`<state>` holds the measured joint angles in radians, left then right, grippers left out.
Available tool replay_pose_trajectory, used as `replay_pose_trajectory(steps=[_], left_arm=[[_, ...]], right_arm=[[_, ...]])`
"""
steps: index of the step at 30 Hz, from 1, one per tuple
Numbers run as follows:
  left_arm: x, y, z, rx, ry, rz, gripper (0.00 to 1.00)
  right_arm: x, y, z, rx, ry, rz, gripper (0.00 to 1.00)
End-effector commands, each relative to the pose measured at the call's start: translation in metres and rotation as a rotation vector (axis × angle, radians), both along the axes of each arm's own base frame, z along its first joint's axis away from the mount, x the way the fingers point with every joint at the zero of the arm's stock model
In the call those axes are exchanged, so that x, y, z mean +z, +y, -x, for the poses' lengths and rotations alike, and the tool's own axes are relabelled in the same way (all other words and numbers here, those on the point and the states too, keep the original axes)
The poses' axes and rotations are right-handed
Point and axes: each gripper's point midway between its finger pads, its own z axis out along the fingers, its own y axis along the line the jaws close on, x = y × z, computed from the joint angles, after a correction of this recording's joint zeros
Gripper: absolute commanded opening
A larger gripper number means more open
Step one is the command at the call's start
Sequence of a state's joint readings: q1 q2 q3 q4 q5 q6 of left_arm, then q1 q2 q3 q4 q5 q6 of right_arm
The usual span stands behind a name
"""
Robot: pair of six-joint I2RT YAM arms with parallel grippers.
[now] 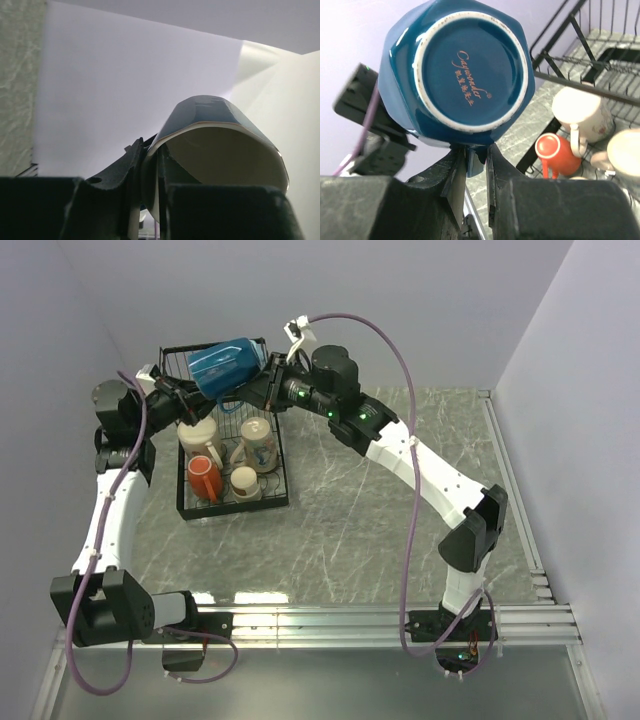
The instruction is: Load the cups into the dish rack
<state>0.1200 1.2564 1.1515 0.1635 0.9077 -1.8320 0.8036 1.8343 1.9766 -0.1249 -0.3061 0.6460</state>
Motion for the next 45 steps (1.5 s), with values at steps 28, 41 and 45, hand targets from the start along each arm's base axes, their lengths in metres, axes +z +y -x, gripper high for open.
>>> replay_pose_trajectory(steps=[28,41,45], left_arm=[[-0.142,0.039,-0.104,-0.016,0.240,-0.392,0.32],[-0.162,0.107,-0.164,0.082,0.358,-0.708,0.43],[-0.165,0.152,-0.155,0.202,0.391,-0.777,0.51]], right_arm=[[0.079,0.020,-0.109,-0.404,-0.203,-0.309,0.00],[0.080,0.020,-0.111,-0.583,-0.285,-0.306,0.00],[0.085,0.019,-0.105,-0.628,-0.320,-0.288,0.00]])
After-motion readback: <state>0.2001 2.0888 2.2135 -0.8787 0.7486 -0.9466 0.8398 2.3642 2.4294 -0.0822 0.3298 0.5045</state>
